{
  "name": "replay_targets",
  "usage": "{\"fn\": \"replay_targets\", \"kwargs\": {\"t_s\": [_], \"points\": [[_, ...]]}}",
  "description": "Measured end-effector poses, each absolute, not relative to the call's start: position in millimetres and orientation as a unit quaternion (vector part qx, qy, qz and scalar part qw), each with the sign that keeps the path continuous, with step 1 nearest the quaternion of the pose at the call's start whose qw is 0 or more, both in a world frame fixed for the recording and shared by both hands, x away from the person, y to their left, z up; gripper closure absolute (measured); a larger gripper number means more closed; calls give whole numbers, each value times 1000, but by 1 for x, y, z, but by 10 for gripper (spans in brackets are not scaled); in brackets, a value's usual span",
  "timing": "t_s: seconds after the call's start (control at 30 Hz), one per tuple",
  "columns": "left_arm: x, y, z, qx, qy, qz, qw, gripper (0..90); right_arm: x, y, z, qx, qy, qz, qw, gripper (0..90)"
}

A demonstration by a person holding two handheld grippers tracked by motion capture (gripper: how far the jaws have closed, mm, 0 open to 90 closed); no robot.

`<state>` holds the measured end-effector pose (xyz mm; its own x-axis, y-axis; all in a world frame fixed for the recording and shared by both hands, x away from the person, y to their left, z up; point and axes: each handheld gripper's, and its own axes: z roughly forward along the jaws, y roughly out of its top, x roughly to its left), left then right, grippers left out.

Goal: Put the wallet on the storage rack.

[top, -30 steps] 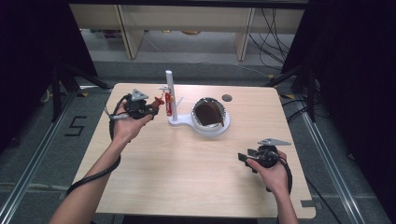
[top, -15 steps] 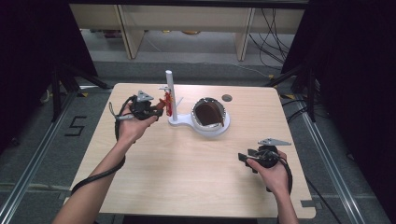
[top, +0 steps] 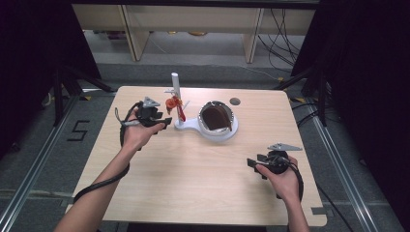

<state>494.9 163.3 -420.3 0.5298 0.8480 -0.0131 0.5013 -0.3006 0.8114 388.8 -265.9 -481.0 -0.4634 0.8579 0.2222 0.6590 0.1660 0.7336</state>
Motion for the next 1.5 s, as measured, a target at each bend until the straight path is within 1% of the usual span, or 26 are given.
{"fn": "replay_targets", "kwargs": {"t_s": [0.1,0.17,0.27,0.3,0.37,0.5,0.53,0.6,0.63,0.83,1.0,1.27,1.3,1.33,1.37,1.4,1.43,1.47,1.5], "points": [[494,168,-422,788,426,212,391,432,389,-266,-481,502,754,407,120,467],[492,168,-426,775,437,213,404,402,389,-266,-481,503,753,406,120,466],[487,172,-431,782,431,205,401,372,389,-266,-481,500,754,408,121,464],[485,173,-433,784,431,207,396,365,388,-264,-481,511,748,410,108,464],[481,175,-438,785,431,204,396,354,388,-264,-481,514,746,409,106,463],[471,182,-448,784,432,204,397,348,388,-264,-481,514,746,409,107,461],[469,183,-450,784,432,202,397,347,389,-266,-482,503,752,409,116,460],[463,187,-453,787,429,201,394,346,389,-267,-482,504,752,408,117,459],[460,187,-456,780,433,202,403,345,389,-267,-482,504,752,408,117,459],[432,194,-472,769,440,200,418,344,389,-267,-483,508,750,406,118,457],[409,198,-491,771,441,199,414,345,389,-267,-484,503,751,412,115,455],[383,200,-513,753,441,220,435,355,388,-267,-485,505,752,407,119,453],[381,201,-515,750,443,222,438,356,387,-266,-485,511,748,408,112,453],[380,201,-517,748,444,227,437,357,388,-267,-486,502,753,408,124,452],[379,202,-518,747,444,228,439,356,388,-267,-486,504,753,404,126,452],[377,203,-520,743,445,231,443,356,388,-266,-487,503,754,404,125,452],[376,204,-521,744,443,232,444,356,386,-264,-486,516,747,404,107,451],[375,205,-523,740,445,233,447,356,387,-266,-486,505,754,402,125,451],[374,205,-523,739,447,233,447,355,387,-266,-487,503,753,406,121,451]]}}
